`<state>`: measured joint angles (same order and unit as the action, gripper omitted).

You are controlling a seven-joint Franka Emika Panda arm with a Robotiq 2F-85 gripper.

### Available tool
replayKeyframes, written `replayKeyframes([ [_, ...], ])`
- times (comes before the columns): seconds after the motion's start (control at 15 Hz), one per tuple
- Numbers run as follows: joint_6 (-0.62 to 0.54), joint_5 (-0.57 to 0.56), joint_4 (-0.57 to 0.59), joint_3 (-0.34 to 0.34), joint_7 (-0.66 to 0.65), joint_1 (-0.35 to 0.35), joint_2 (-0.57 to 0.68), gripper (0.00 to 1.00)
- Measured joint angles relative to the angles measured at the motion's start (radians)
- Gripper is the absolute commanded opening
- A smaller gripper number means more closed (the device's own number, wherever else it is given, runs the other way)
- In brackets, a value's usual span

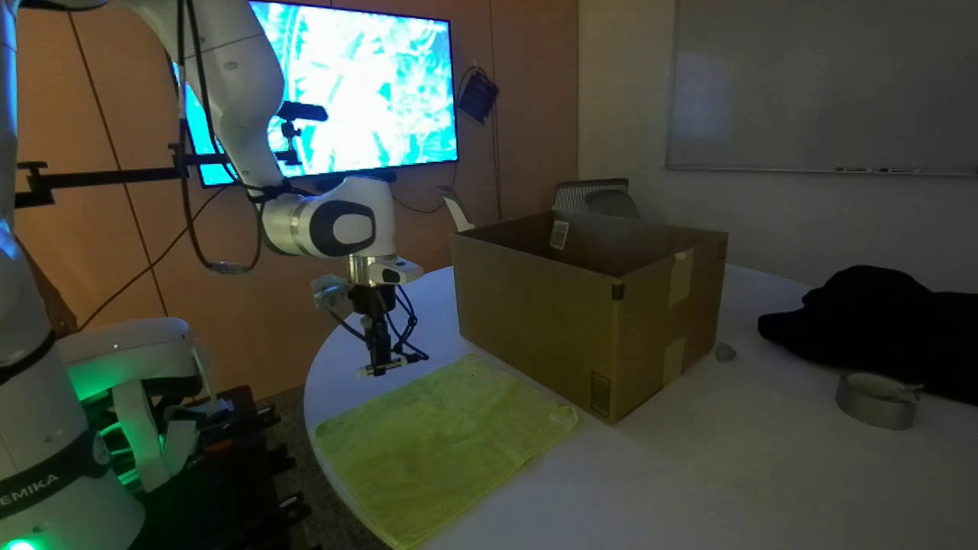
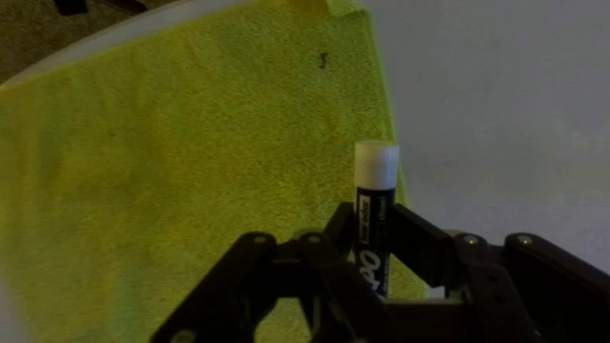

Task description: Put the marker on the towel, fold the towel with the marker in it, and then put the folded towel in the box

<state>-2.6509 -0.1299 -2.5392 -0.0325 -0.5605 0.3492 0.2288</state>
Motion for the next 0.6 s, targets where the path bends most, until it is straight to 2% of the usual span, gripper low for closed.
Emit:
replayKeyframes([
  [0.27,0.015,-0.191,-0.092,-0.045,-0.153,-0.028,-0.098,0.15],
  [0.47,0.032,-0.296,-0.102,-0.042,-0.188,-0.068,-0.102,0.15],
  [0.6,0.035,-0.329,-0.096,-0.041,-0.192,-0.089,-0.086,0.15],
])
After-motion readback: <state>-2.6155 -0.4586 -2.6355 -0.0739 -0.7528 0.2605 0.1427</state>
